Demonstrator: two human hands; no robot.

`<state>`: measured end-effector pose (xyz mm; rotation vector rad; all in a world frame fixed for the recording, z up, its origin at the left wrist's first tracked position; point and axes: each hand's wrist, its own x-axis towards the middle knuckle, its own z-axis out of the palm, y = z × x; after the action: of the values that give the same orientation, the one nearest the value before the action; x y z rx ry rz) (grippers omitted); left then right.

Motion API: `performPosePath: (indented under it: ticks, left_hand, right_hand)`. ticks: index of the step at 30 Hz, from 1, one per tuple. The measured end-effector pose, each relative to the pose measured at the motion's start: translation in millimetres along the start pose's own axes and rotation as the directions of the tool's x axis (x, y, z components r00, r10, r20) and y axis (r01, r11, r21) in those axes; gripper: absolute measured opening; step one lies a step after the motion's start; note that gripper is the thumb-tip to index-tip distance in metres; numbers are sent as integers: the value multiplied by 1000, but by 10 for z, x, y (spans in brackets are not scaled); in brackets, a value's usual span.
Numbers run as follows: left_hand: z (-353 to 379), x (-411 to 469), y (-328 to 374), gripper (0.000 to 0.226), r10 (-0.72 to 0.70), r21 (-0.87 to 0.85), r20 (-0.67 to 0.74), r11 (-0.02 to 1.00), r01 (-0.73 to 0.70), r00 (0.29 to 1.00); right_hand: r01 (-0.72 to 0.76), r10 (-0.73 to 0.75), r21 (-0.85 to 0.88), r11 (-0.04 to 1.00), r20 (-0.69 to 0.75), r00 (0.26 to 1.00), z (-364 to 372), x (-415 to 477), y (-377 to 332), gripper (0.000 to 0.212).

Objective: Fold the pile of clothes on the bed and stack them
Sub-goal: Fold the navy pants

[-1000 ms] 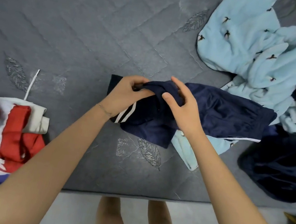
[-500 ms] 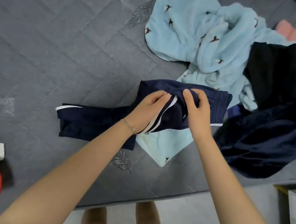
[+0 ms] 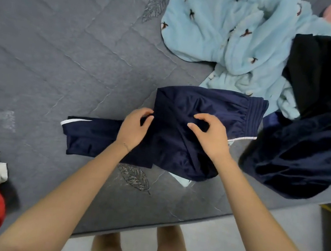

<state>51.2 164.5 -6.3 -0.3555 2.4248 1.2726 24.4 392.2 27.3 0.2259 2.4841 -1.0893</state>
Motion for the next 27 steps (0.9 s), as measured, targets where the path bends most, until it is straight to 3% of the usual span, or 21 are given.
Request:
performPosePath:
  ticks: [4, 8, 11, 17, 27]
  left_hand:
    - [-410, -26, -629, 31, -46, 228, -90, 971, 66, 995]
    - [-699, -161, -1121, 31, -81, 472, -76, 875, 108, 994]
    - [-846, -265, -1333, 25, -40, 558, -77, 826, 76, 996]
    - [-1005, -398, -1520, 24, 59, 481, -106, 877, -1, 993]
    - [-1288, -441, -1123, 32, 100, 408, -159, 912, -27, 982]
  right_hand:
    - [176, -168, -45, 983, 145, 975, 489, 66, -271, 37]
    - [360, -329, -130, 924, 211, 920, 1030, 92, -437, 43]
    - [445, -382, -199, 873, 285, 879, 1370, 138, -526, 49]
    - [477, -321, -341, 810, 423, 847, 1710, 155, -517, 63]
    - [288, -144, -397, 872, 355, 924, 1417, 60, -470, 67]
